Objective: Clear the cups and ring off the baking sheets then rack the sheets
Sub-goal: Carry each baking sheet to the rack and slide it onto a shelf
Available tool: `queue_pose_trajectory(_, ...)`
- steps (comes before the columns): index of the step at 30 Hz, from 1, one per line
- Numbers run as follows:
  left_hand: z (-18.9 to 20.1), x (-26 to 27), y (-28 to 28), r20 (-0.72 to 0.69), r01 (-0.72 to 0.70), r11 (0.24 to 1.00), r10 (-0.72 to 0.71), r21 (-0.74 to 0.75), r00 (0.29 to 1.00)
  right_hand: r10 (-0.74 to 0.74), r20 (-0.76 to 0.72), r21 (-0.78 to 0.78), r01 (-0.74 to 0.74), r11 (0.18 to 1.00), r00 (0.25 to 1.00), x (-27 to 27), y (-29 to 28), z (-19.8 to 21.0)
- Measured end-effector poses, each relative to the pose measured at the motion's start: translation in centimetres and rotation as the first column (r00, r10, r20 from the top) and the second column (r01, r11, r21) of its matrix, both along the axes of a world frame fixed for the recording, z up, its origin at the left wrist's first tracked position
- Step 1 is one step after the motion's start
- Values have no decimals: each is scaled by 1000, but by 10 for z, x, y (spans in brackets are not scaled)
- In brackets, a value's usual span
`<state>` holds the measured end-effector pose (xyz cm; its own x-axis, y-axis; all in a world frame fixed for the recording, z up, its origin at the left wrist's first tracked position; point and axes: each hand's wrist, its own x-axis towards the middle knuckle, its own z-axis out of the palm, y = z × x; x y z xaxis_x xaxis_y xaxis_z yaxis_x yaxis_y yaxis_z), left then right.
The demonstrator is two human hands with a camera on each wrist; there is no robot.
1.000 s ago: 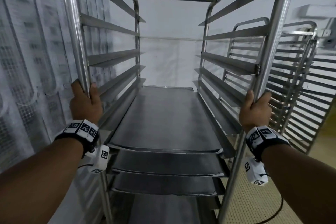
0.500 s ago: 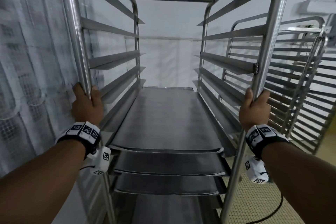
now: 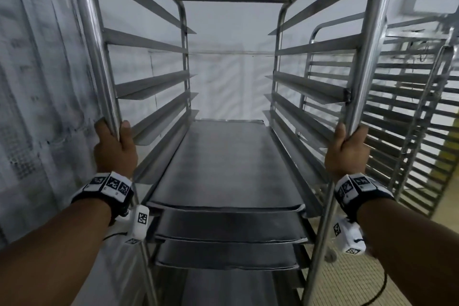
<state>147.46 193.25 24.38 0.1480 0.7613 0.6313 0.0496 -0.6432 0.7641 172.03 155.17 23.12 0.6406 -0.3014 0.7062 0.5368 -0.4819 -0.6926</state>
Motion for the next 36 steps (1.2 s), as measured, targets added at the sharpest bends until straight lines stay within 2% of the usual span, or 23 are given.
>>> queue_pose_trajectory(9, 0, 85, 35, 39, 36, 999, -36, 7, 999, 25, -23, 29, -24, 999, 999, 77, 36, 5)
queue_pose_trajectory(23, -3, 246, 73, 36, -85, 996, 85, -1, 996, 107, -105, 15, -106, 994, 989, 262, 89, 7)
queue_pose_trajectory(31, -9, 322, 112, 27, -143, 990, 142, 4, 989, 128, -157, -9, -131, 991, 979, 336, 123, 12)
queue_pose_trajectory(36, -11, 362, 145, 37, -139, 990, 139, 7, 990, 146, -137, -10, -149, 989, 980, 378, 157, 9)
